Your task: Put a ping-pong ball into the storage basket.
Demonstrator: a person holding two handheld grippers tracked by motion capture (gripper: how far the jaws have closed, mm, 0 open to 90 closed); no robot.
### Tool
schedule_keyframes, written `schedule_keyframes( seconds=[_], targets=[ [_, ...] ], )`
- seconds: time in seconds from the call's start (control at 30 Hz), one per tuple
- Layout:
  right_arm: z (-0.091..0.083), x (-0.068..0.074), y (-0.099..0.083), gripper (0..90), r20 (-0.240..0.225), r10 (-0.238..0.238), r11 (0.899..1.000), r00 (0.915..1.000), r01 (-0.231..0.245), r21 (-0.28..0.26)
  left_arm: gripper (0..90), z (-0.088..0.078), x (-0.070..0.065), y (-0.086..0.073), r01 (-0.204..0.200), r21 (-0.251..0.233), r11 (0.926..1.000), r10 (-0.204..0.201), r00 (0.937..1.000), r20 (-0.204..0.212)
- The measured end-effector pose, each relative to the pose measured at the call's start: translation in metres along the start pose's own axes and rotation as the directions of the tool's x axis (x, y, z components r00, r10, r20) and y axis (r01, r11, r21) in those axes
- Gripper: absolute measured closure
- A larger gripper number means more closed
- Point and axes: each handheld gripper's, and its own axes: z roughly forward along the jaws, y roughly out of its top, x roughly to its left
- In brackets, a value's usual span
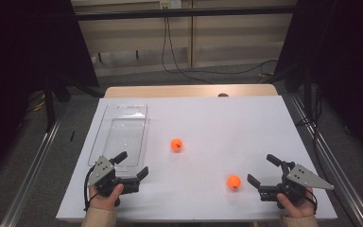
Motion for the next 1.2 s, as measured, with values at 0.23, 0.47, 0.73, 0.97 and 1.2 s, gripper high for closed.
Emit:
schedule_keyframes(
  seconds=[0.23,0.47,0.73,0.97,1.2],
  targets=[
    [0.000,0.000,0.000,0.3,0.001,0.000,1.000,1.0000,0.000,-0.001,1.9,0.003,-0.003,0.002,-0.005,0.004,1.0000,0.005,0.9999,0.015],
    [0.000,0.000,0.000,0.4,0.001,0.002,1.000,1.0000,-0.002,-0.003,1.9,0.009,-0.009,0.004,-0.014,0.016,0.9998,0.014,0.9993,0.035],
    [0.000,0.000,0.001,0.5,-0.004,-0.001,1.000,1.0000,0.001,0.000,1.9,0.017,-0.018,0.004,-0.014,0.027,0.9995,0.012,0.9973,0.072],
    [0.001,0.000,0.001,0.5,-0.004,-0.001,1.000,1.0000,0.001,0.000,1.9,0.024,-0.023,0.006,-0.013,0.033,0.9994,0.010,0.9959,0.090],
    [0.001,0.000,0.001,0.5,-0.005,-0.001,1.000,1.0000,0.001,0.001,1.9,0.028,-0.025,0.007,-0.002,0.029,0.9996,0.000,0.9962,0.087]
  ],
)
